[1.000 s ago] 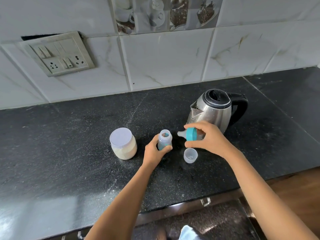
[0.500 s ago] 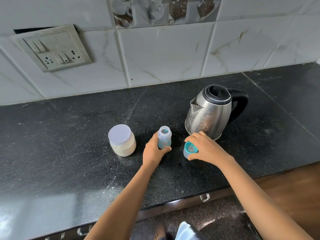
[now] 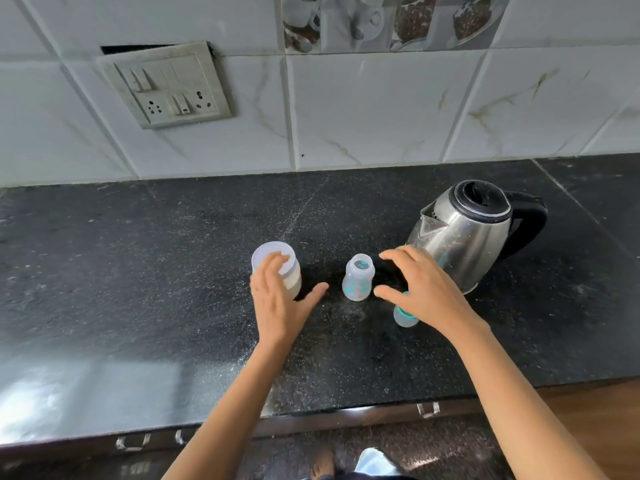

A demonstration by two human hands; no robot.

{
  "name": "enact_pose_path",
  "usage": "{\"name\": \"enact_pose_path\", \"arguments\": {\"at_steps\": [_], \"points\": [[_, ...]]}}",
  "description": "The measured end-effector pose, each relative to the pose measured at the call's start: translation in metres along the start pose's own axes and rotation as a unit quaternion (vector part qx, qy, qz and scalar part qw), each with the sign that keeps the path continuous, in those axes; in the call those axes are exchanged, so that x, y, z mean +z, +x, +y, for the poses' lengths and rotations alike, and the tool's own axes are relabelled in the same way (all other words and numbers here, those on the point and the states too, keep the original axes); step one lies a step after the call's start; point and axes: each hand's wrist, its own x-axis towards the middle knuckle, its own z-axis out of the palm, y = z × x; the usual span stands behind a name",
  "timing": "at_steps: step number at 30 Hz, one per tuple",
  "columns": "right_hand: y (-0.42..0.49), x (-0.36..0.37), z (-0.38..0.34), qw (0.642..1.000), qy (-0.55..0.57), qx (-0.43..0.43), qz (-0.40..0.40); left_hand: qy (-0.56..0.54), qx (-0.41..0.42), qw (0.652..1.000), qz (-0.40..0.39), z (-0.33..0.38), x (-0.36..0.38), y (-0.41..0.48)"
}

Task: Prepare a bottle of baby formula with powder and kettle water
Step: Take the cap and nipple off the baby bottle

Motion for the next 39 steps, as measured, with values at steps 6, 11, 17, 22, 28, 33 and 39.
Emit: {"name": "enact_pose_path", "arguments": {"at_steps": [6,11,17,22,28,33,39], "points": [[0.048,0.011,-0.055,0.993,0.099,-0.058,0.028,-0.028,-0.118,0.99,-0.067,-0.041,-0.015,0.007],[0.095,0.04,-0.11,0.992,0.045,-0.071,-0.098,-0.136,-0.198,0.961,-0.14,-0.042,-0.017,0.016],[0.128,0.07,-0.138,0.978,-0.152,-0.087,-0.112,-0.189,-0.238,0.941,-0.147,-0.049,-0.016,0.022],[0.135,0.075,-0.133,0.977,-0.111,-0.145,-0.114,-0.179,-0.241,0.938,-0.176,-0.055,-0.02,0.029],[0.149,0.058,-0.114,0.912,-0.094,-0.322,-0.237,-0.179,-0.231,0.935,-0.198,-0.059,-0.018,0.032],[0.15,0.03,-0.139,0.912,0.13,-0.243,-0.304,-0.198,-0.244,0.926,-0.209,-0.066,-0.015,0.031],[0.154,0.047,-0.152,0.91,-0.256,-0.142,-0.294,-0.193,-0.255,0.921,-0.222,-0.068,-0.016,0.033]]}}
